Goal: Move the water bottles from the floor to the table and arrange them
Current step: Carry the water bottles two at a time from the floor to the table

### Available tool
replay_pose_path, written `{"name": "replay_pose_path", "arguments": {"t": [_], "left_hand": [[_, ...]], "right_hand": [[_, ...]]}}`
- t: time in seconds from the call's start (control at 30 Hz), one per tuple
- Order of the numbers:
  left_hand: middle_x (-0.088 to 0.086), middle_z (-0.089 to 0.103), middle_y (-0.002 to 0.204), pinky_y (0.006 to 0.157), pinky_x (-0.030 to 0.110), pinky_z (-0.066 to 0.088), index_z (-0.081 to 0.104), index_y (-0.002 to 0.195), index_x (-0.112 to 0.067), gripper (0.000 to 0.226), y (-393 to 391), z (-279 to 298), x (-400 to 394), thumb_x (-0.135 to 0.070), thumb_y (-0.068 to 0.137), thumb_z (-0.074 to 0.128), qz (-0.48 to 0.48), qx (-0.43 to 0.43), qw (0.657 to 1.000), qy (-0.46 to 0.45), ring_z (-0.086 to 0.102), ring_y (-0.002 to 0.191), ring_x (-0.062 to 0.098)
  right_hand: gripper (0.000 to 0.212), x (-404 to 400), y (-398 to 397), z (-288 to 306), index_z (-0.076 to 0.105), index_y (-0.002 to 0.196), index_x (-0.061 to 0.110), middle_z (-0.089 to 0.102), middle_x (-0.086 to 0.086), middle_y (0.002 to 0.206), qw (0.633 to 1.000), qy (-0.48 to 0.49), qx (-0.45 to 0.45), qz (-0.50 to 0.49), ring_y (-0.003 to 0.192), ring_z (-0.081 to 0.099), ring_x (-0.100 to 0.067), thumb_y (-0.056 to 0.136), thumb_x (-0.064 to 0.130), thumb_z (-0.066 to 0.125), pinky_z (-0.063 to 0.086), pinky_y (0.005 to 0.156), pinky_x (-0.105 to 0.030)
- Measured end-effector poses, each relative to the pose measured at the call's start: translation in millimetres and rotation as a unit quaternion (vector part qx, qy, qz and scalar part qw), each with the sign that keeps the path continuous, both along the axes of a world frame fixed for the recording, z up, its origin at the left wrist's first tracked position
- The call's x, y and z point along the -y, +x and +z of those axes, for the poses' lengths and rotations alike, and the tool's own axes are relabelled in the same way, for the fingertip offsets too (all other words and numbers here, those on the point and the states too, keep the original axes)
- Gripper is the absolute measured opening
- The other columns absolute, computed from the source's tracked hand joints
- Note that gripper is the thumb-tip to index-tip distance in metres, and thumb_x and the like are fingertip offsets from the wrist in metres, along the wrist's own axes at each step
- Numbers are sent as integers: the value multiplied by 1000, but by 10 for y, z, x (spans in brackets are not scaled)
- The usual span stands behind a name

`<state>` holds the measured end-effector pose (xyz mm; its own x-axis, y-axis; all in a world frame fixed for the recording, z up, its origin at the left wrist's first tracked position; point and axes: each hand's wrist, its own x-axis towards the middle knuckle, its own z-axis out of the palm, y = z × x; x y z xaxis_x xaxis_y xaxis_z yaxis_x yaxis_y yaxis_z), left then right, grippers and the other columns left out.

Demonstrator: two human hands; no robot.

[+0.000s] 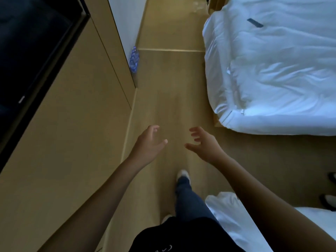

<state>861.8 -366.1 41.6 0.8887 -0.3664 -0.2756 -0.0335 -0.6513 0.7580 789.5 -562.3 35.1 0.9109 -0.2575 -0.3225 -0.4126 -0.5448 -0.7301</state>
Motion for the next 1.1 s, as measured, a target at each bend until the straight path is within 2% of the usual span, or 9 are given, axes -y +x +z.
{"name": "replay_pose_path", "arguments": {"t": [0.1,0.4,0.7,1.0,1.1], "left_hand": [[-1,45,144,94,24,36,41,138,-23,56,743,-72,327,-36,89,64,0,7,1000,6,44,129,14],[2,48,142,98,25,37,42,139,-19,57,2945,30,1334,-32,89,66,55,9,998,-1,46,128,16],[2,45,143,96,25,37,41,138,-20,56,4897,-107,1947,-34,89,65,76,-15,997,-10,45,128,16],[6,48,140,97,20,34,43,135,-11,53,7295,-125,2497,-22,89,67,92,-10,996,-19,45,129,15],[6,48,141,97,20,32,43,136,-11,53,7915,-73,2697,-21,89,66,103,-14,994,-22,43,131,15]], "right_hand": [[57,330,782,-87,46,135,20,56,-3,130,1000,-5,-2,9,114,55,-17,85,28,72,44,88,-25],[56,1333,3211,-1,46,135,22,56,-3,131,999,-13,2,50,116,56,-19,85,28,72,46,90,-28],[57,2000,5300,-103,44,136,24,54,-1,132,997,-14,-3,70,118,54,-17,86,29,71,46,90,-27],[57,2670,7712,-57,45,135,22,56,-2,129,997,-21,-6,75,116,55,-18,85,29,72,48,93,-32],[57,2848,8387,-5,45,135,22,57,-3,128,996,-23,-3,89,115,56,-17,85,28,72,47,90,-30]]}}
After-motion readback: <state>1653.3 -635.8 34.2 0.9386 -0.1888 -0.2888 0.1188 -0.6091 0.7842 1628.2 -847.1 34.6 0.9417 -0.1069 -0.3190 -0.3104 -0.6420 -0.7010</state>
